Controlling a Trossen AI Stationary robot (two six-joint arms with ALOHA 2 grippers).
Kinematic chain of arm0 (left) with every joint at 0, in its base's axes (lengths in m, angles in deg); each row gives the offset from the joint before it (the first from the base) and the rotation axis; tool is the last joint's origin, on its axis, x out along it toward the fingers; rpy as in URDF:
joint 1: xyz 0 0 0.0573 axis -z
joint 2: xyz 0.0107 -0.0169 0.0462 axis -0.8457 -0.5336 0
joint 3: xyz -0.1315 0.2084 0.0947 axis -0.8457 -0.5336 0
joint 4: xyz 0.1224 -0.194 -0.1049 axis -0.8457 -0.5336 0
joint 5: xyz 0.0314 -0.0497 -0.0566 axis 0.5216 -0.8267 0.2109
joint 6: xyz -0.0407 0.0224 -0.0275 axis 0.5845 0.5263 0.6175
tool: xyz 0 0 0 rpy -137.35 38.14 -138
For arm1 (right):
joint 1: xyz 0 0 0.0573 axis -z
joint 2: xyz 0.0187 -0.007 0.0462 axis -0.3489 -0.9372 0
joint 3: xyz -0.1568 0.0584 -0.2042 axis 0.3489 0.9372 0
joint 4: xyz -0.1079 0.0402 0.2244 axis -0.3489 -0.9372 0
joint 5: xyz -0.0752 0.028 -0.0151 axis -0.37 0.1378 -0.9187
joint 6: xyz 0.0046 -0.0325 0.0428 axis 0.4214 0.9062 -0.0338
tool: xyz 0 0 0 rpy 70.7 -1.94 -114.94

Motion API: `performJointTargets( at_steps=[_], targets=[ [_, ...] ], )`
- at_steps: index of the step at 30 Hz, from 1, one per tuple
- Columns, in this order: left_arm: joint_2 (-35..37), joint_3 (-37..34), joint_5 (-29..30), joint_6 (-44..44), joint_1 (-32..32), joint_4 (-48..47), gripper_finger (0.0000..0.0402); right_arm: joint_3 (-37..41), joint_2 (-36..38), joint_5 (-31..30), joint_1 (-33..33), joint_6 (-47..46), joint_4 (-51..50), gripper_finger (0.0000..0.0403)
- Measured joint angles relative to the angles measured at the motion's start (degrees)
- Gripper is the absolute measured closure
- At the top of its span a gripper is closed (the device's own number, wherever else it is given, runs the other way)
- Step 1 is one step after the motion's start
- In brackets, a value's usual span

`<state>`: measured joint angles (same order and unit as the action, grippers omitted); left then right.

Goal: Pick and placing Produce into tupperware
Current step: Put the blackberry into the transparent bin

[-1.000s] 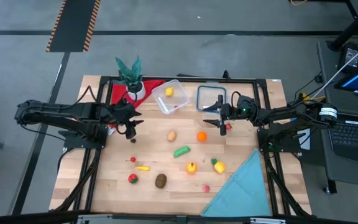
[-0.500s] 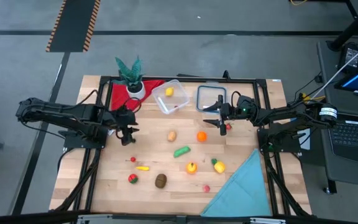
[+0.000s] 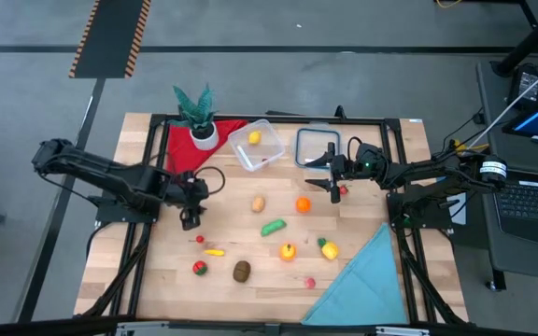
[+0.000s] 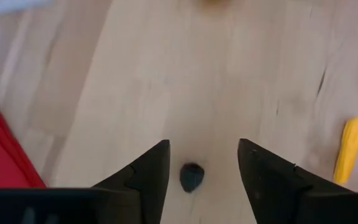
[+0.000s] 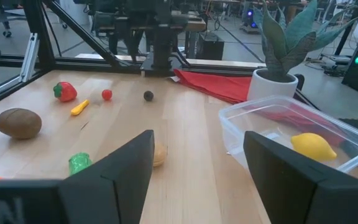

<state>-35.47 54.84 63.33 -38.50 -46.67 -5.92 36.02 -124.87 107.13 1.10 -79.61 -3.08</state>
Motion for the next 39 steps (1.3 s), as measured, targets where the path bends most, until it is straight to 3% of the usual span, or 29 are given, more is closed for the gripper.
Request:
performJointTargets(
  at_steps=[14, 21, 39],
  targets=[
    [-6.91, 0.04, 1.03, 7.52, 6.22, -3.47, 0.0212, 0.02, 0.00, 0.00, -0.11, 0.04, -1.08, 0.0153],
    [-11.96, 0.04, 4.97, 6.82, 6.59, -3.65, 0.0213, 0.02, 0.00, 0.02, -0.11, 0.02, -1.85, 0.0153],
    [-21.02, 0.04, 4.16, 8.52, 6.55, -1.37, 0.0214, 0.02, 0.00, 0.52, -0.29, -0.37, -1.97, 0.0153]
  ],
)
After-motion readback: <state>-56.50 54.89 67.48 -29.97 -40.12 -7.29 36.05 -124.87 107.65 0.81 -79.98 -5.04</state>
